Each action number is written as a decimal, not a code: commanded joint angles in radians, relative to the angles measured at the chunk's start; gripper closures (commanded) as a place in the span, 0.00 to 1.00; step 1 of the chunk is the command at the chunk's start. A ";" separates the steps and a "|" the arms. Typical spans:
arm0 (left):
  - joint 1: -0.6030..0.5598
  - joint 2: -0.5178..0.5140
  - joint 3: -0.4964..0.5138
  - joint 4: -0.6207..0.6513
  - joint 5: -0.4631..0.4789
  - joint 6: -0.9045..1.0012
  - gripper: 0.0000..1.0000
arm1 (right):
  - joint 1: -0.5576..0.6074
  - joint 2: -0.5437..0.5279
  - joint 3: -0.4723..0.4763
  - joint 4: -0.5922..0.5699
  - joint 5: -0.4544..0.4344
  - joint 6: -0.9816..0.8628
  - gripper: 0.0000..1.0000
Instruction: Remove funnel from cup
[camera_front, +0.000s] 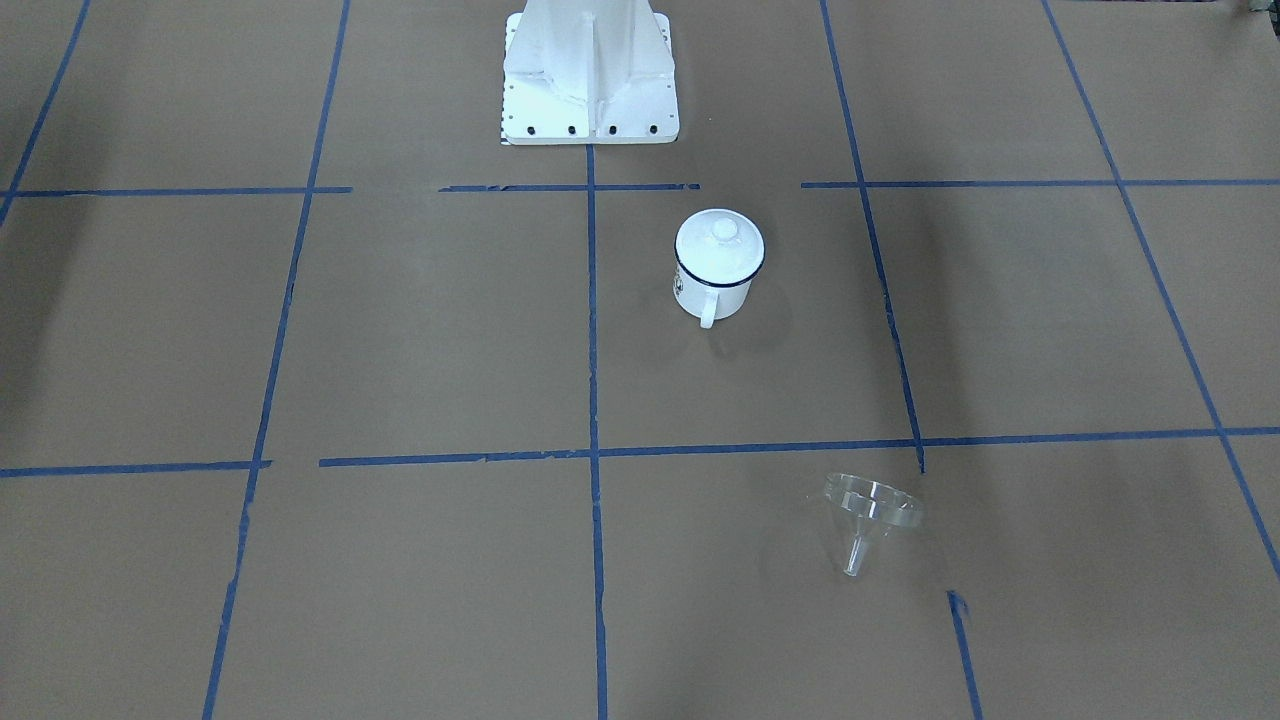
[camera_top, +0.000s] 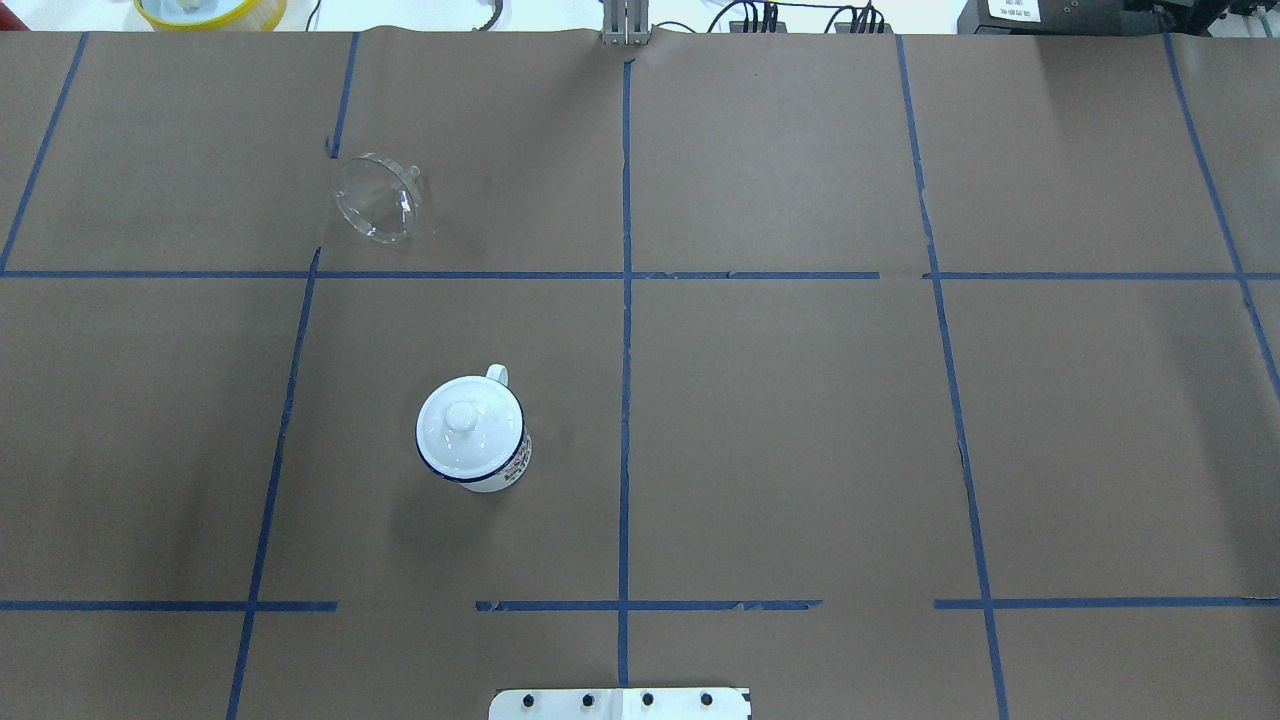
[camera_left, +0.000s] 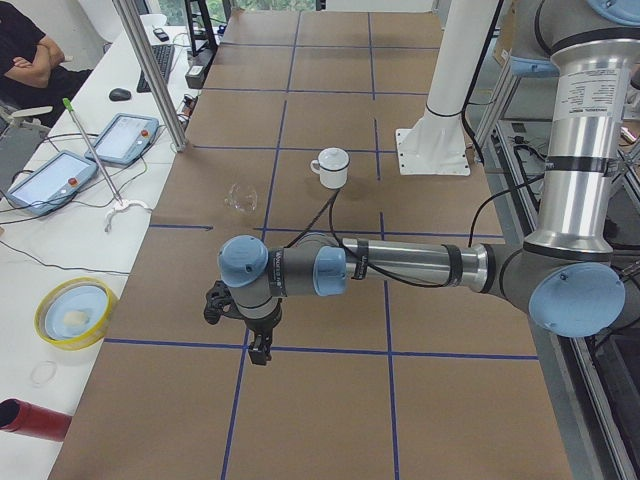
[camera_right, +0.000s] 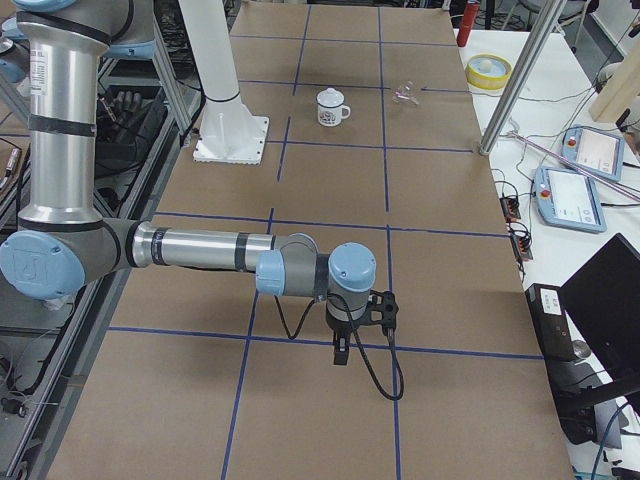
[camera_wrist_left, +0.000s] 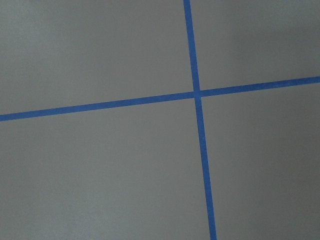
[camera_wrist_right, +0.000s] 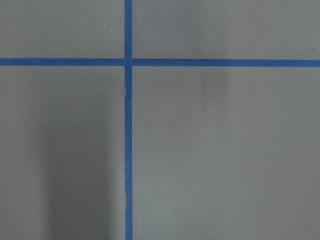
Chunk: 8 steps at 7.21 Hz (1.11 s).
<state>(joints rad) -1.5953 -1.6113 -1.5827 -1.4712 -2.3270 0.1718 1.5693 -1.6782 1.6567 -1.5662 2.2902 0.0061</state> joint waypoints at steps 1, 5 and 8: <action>0.000 0.001 0.000 0.000 0.000 0.000 0.00 | 0.000 0.000 0.000 0.000 0.000 0.000 0.00; -0.002 0.005 0.000 0.000 0.002 0.000 0.00 | 0.000 0.000 0.000 0.000 0.000 0.000 0.00; -0.002 0.004 0.001 0.000 0.002 0.002 0.00 | 0.000 0.000 0.000 0.000 0.000 0.000 0.00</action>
<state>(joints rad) -1.5963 -1.6074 -1.5817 -1.4711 -2.3255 0.1732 1.5693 -1.6782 1.6567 -1.5662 2.2902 0.0062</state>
